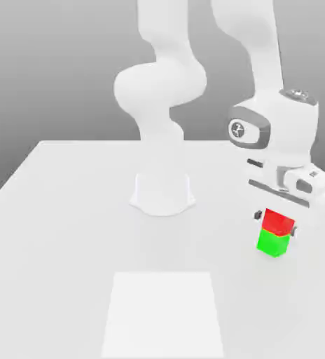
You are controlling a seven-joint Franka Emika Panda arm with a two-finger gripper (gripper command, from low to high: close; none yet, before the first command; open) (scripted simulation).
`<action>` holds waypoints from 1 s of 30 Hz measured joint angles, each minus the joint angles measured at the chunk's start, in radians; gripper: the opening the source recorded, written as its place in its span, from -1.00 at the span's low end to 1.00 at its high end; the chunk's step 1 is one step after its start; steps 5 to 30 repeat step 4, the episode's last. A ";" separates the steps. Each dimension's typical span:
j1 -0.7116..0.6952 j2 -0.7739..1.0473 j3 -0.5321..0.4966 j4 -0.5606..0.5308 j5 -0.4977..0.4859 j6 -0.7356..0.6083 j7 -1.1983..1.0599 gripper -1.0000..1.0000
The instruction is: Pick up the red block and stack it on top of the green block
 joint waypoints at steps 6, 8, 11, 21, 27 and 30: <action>0.018 -0.143 -0.010 -0.006 0.031 -0.136 -0.021 1.00; 0.018 -0.143 -0.010 -0.006 0.031 -0.136 -0.021 1.00; 0.018 -0.143 -0.010 -0.006 0.031 -0.136 -0.021 1.00; 0.018 -0.143 -0.010 -0.006 0.031 -0.136 -0.021 1.00; 0.018 -0.143 -0.010 -0.006 0.031 -0.136 -0.021 1.00; 0.018 -0.143 -0.010 -0.006 0.031 -0.136 -0.021 1.00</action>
